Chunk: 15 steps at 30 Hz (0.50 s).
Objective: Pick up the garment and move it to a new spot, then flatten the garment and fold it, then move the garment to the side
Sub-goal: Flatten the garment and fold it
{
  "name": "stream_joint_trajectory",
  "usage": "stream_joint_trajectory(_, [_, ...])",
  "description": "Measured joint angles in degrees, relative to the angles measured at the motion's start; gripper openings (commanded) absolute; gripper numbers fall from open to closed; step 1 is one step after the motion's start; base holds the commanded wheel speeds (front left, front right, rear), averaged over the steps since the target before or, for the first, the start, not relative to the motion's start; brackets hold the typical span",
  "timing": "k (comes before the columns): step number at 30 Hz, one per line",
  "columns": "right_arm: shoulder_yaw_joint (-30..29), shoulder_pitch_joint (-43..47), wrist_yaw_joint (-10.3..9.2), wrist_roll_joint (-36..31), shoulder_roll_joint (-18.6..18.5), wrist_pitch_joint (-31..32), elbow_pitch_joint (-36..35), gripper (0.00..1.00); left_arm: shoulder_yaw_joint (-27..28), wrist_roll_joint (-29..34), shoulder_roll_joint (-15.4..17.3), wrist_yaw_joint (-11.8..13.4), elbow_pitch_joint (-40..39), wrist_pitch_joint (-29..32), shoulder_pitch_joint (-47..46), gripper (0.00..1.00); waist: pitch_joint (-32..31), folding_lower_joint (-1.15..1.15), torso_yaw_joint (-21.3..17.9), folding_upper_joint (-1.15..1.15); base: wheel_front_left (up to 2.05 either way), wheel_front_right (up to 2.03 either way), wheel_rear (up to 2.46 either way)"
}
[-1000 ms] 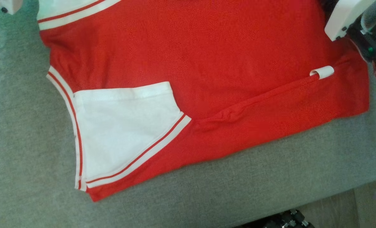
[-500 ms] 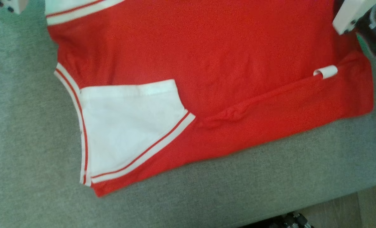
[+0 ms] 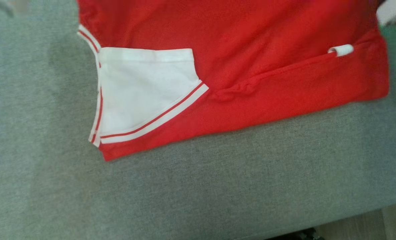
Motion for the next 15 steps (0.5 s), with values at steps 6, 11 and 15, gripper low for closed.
stream_joint_trajectory(6, [-0.8, 8.0, 0.00, -1.8, -0.9, -2.3, -0.1, 0.00, -2.4, -0.6, 6.7, 5.3, -11.4, -3.3, 13.7, 0.00, -3.3, 0.00, 1.0, 0.00, 0.00, 0.00, 0.00])
stream_joint_trajectory(11, [-3.7, 13.1, 0.00, -3.9, -1.0, -3.8, -0.7, 0.00, -4.7, -1.5, 10.9, 11.2, -20.0, -4.7, 23.6, 0.00, -6.0, -0.01, 1.9, 0.00, 0.00, 0.00, 0.00])
stream_joint_trajectory(15, [-5.8, 16.6, 0.00, -5.1, -1.0, -4.3, -1.5, 0.00, -6.1, -1.5, 12.8, 14.2, -23.6, -5.3, 27.7, 0.00, -7.2, -0.01, 2.4, 0.00, 0.00, 0.00, 0.00])
